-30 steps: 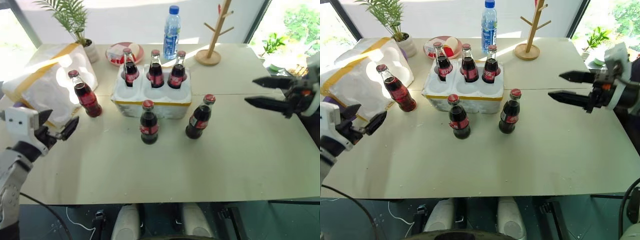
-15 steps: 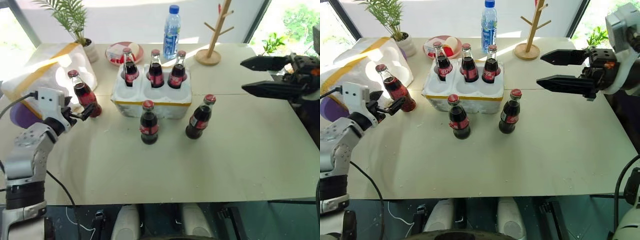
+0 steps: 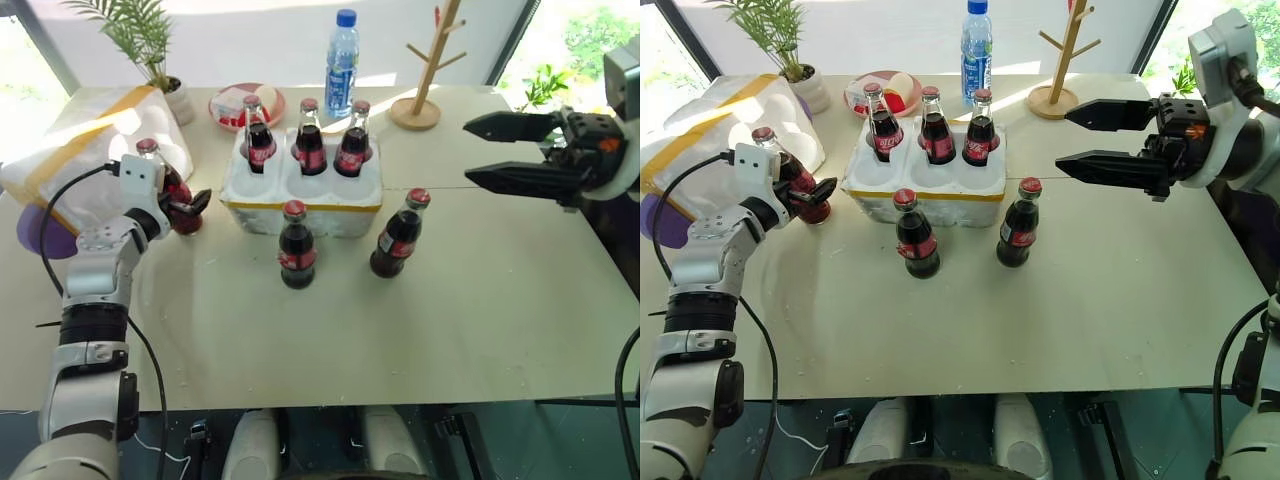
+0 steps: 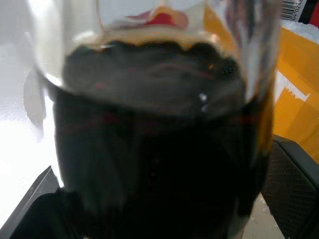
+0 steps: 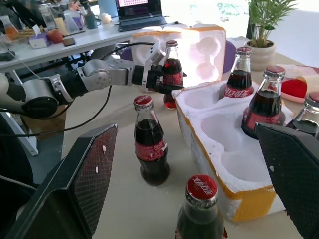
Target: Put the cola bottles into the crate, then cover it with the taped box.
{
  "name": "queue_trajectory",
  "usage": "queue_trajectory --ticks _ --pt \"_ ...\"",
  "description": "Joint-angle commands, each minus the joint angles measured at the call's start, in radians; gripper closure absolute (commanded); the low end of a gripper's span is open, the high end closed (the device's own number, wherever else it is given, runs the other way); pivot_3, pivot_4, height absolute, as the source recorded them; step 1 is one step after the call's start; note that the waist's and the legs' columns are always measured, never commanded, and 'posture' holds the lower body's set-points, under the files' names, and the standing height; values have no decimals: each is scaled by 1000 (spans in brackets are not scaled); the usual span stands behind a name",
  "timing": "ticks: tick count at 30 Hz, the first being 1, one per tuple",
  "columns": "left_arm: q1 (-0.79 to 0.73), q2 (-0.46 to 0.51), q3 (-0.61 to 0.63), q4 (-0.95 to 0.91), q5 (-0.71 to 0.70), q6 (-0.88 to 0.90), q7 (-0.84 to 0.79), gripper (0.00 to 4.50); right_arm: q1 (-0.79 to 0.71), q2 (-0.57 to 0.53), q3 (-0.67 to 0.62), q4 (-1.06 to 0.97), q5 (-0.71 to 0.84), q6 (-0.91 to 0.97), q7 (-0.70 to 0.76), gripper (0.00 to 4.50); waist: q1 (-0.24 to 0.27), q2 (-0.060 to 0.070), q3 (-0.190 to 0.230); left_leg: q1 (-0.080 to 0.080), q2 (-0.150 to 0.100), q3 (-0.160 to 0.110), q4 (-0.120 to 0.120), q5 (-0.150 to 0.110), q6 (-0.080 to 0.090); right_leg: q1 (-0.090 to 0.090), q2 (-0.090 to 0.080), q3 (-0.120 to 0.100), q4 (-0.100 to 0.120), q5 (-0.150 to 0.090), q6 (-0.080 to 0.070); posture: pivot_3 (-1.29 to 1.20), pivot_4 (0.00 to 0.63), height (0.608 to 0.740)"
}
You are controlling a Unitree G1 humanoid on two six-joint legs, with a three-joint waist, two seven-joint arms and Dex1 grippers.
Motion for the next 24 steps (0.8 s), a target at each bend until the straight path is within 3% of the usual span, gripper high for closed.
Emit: queue_trajectory --ticks 1,8,14,17,24 --pt "-1 25 18 -44 -6 5 -25 1697 -32 -6 -25 -15 5 -15 -19 0 0 0 0 0 0 0 0 0 0 0 0 0 0 0 0 0 150 740" --pt "57 99 91 -272 -109 149 -85 1641 -22 -1 -32 -12 -1 -27 -49 0 -3 -1 1 0 2 -1 0 0 0 -1 0 1 0 0 0 0 150 740" --pt "-85 141 119 -427 -361 404 -220 1641 -14 2 -23 -7 -20 -45 -54 0 20 -3 2 -2 1 -1 1 0 -1 -1 -2 0 0 0 0 0 150 740" --pt "-204 129 96 -385 -420 471 -267 1641 -10 5 -19 -2 -29 -52 -59 0 25 -3 2 -3 0 -1 2 0 -1 -1 -1 -1 0 0 0 0 150 740" --pt "-414 34 -93 -55 -203 231 -332 1641 20 15 -20 -29 -41 -57 -91 0 21 -2 2 -1 -1 -1 2 1 -2 0 3 0 1 0 0 0 150 740"
